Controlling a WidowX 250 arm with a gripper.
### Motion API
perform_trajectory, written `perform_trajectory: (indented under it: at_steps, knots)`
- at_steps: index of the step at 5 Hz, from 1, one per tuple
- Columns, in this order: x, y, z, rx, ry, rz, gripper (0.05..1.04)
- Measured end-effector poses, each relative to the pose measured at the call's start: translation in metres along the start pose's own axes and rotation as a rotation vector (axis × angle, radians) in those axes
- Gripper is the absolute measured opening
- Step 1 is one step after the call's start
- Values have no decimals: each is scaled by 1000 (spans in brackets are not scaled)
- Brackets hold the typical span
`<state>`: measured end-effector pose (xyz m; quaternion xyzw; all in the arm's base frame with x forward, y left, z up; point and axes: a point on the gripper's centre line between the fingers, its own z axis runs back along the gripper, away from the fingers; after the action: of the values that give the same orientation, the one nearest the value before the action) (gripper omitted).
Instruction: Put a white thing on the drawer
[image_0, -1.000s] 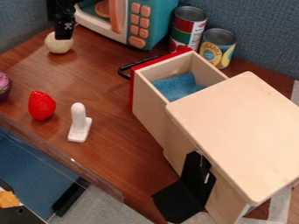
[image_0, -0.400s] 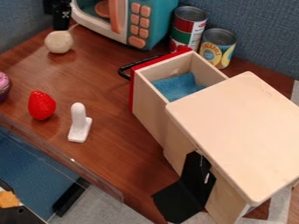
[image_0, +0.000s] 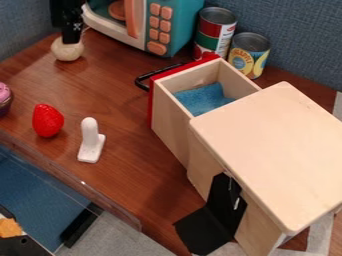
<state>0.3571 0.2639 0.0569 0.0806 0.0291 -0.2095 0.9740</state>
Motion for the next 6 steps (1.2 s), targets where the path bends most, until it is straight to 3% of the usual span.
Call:
perform_trajectory:
  at_steps: [2, 4, 5, 6]
  knots:
    - [1, 1, -13, 27, -1, 5, 1000]
    - [2, 0, -22, 24, 26, 21, 984]
    - [2, -3, -33, -6, 52, 42, 909]
    - [3, -3, -33, -9, 46, 57, 824]
